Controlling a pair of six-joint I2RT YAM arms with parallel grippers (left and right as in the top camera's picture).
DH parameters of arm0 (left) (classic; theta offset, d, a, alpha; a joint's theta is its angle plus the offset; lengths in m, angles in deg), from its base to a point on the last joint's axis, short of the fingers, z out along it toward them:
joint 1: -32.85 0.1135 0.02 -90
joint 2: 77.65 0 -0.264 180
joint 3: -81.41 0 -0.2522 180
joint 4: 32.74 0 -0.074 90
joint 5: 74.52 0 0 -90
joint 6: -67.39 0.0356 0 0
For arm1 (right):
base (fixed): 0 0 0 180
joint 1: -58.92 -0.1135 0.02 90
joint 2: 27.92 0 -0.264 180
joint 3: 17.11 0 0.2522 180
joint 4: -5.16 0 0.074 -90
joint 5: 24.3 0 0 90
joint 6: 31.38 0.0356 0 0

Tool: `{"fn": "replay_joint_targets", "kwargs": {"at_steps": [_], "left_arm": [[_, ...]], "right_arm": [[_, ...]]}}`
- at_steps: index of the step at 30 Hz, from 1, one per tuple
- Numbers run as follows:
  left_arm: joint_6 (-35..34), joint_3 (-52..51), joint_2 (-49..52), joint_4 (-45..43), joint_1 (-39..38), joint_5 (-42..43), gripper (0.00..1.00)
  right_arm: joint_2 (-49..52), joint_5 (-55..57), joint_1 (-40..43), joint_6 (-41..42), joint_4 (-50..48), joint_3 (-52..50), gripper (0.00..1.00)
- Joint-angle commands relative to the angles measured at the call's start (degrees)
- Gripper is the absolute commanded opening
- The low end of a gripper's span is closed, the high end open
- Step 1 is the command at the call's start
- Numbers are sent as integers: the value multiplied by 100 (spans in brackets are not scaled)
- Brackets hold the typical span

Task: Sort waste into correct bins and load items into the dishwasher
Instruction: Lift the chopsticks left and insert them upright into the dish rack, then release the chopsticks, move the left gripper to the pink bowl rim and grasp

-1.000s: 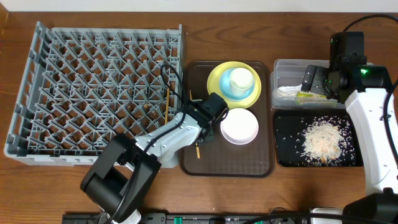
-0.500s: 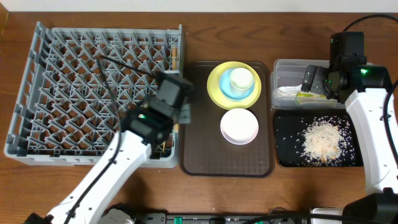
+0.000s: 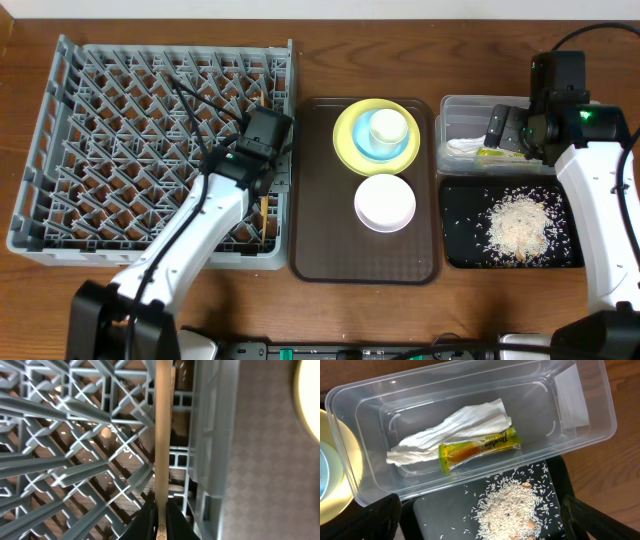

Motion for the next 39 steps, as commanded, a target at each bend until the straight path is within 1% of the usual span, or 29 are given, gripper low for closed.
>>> {"fn": "replay_joint_targets", "kwargs": {"at_steps": [1,3,5,7,8,13,16,17,18,19,21,22,23,29,32,39], "left_arm": [[157,13,184,-22,24,-11,8],[186,13,181,-46,24,-11,9],[188,15,168,-98,26,-11,13],[188,15,168,-133,24,-11,21],[188,15,168,-131,24,-11,24],[369,50,48,-127,24,-13,33],[376,125,-181,-94,11,37,33],[378,155,-332,-85,0,236,33],[376,170,-503,-90,-15,555,33],[376,173,-741,-140,-68,1174,33],[376,173,-925,-260,-205,1899,33],[376,173,-973,-409,-411,2310,33],[374,173,-962,-546,-645,2457,33],[367,170,-592,-1276,-1749,2455,33],[133,223,-245,-1679,-2245,2411,33],[144,949,793,-1707,-2809,2365,33]], "right_arm": [[-15,81,35,-66,4,92,99],[-15,81,37,-66,7,92,99],[-15,81,37,-66,7,90,99],[-15,81,37,-66,7,92,99],[-15,81,35,-66,7,90,99],[-15,81,35,-66,7,92,99],[-15,81,35,-66,4,92,99],[-15,81,35,-66,4,90,99],[-15,81,35,-66,4,92,99],[-15,81,35,-66,4,92,99],[-15,81,37,-66,7,92,99],[-15,81,35,-66,7,90,99],[-15,81,35,-66,7,92,99],[-15,81,35,-66,4,92,99],[-15,81,35,-66,4,92,99],[-15,81,37,-66,7,90,99]]}}
